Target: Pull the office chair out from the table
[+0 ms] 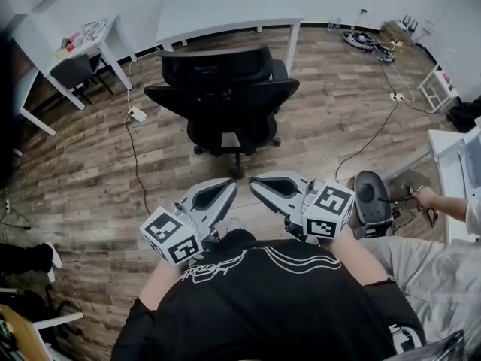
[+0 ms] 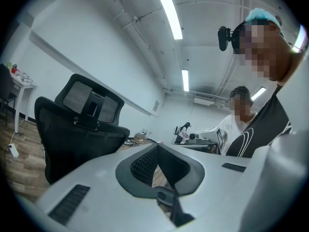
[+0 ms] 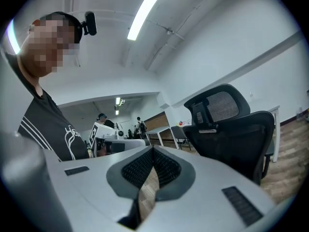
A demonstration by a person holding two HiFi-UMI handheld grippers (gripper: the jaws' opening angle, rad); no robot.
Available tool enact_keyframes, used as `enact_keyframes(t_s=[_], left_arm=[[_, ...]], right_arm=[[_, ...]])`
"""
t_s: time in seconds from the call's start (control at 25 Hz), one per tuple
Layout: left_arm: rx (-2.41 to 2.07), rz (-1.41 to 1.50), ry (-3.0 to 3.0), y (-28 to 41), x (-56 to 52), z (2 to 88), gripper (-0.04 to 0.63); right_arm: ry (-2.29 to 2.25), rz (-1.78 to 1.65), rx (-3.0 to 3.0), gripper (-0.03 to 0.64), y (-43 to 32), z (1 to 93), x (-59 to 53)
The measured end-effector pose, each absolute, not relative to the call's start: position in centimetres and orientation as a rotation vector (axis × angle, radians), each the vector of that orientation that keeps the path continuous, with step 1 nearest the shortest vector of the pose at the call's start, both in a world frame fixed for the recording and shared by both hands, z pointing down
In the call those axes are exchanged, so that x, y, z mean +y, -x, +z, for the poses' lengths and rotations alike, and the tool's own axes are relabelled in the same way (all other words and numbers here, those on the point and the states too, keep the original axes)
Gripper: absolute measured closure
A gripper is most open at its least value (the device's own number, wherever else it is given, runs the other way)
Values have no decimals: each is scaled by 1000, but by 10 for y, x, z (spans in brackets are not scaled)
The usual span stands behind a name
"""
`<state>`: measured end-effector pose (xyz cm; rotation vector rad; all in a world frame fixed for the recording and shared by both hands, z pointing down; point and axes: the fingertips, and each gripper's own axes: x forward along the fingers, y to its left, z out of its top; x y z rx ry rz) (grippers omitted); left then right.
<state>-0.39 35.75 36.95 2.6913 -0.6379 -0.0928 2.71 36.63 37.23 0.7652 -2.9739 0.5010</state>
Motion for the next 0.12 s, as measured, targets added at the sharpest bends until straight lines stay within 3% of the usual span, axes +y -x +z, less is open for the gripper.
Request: enact_keyframes(t_s=[0.12], left_arm=[[-641, -92, -2687, 5, 355, 372, 589]], right_arm=[[-753, 505, -2971, 583, -25, 376, 365]])
